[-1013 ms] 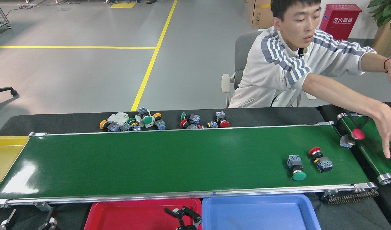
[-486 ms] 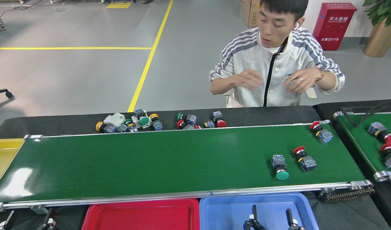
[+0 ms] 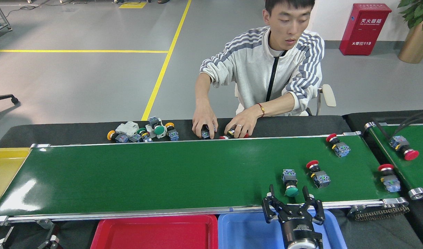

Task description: Pick switch part from conveyor to tray

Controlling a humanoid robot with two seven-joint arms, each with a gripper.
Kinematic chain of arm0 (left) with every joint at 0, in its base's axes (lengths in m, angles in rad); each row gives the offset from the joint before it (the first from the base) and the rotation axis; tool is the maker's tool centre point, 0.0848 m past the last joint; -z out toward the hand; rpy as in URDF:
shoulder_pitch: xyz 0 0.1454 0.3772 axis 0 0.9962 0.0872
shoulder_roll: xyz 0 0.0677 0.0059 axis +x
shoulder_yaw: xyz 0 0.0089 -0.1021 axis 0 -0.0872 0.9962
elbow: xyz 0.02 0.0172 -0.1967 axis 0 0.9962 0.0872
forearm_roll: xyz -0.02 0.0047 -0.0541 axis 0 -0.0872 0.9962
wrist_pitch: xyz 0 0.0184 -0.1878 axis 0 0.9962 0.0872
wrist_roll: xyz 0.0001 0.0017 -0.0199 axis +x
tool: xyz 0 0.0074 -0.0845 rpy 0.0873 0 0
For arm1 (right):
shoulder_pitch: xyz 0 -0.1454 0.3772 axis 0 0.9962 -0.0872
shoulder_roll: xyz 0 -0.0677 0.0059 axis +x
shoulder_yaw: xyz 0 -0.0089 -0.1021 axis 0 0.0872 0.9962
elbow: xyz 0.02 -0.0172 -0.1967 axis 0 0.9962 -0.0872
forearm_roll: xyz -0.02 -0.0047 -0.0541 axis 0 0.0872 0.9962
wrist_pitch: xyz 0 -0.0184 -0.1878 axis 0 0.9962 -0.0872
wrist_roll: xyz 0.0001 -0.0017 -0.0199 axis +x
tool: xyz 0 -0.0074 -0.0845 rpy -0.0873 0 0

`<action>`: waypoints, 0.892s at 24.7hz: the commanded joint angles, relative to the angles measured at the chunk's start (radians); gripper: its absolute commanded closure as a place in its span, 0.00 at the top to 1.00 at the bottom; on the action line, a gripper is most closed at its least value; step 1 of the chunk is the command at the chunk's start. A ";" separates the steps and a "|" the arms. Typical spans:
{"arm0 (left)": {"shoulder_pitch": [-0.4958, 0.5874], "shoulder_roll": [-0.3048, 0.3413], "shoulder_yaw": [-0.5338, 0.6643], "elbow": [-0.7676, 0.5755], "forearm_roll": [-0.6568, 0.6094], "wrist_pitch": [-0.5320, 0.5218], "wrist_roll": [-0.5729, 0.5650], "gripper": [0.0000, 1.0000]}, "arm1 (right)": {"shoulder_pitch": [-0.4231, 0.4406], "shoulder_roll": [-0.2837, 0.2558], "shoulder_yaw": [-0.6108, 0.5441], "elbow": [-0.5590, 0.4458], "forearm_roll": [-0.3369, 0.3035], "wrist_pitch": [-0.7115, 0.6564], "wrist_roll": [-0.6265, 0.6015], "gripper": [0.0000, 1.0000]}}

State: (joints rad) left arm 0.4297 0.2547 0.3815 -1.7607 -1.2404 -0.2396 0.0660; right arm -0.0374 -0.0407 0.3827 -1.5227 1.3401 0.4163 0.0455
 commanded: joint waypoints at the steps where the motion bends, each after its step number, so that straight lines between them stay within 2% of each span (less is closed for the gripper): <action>1: -0.005 0.006 0.004 -0.013 0.002 -0.003 0.003 1.00 | -0.019 0.018 0.004 0.013 0.007 -0.005 0.022 0.97; 4: -0.008 0.006 -0.003 -0.014 0.001 -0.003 0.003 1.00 | -0.061 0.051 0.004 0.073 0.007 -0.007 0.024 0.96; 5: -0.009 0.008 -0.004 -0.013 0.001 -0.004 0.003 1.00 | -0.076 0.064 0.004 0.102 0.004 -0.007 0.025 0.91; 6: -0.014 0.008 -0.007 -0.013 0.001 -0.004 0.003 1.00 | -0.079 0.068 0.004 0.114 0.002 -0.013 0.027 0.78; 8: -0.019 0.009 -0.007 -0.013 0.001 -0.004 0.003 1.00 | -0.084 0.064 0.004 0.116 0.005 -0.048 0.045 0.38; 9: -0.020 0.009 -0.006 -0.013 0.001 -0.004 0.003 1.00 | -0.084 0.061 0.005 0.116 0.007 -0.077 0.053 0.22; 11: -0.022 0.009 -0.006 -0.013 0.001 -0.004 0.003 1.00 | -0.084 0.059 0.005 0.116 0.007 -0.097 0.054 0.05; 12: -0.022 0.009 -0.006 -0.014 0.001 -0.004 0.003 1.00 | -0.084 0.059 0.005 0.113 0.007 -0.102 0.053 0.02; 18: -0.020 0.012 -0.004 -0.014 0.001 -0.004 0.003 1.00 | -0.071 0.053 0.055 0.041 0.010 -0.169 0.050 0.01; 22: -0.020 0.014 -0.003 -0.013 0.001 -0.004 0.003 1.00 | -0.048 0.012 0.222 -0.085 0.013 -0.369 0.050 0.01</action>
State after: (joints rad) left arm 0.4138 0.2551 0.3712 -1.7616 -1.2404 -0.2421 0.0659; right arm -0.0812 -0.0245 0.5781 -1.5740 1.3527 0.1292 0.0948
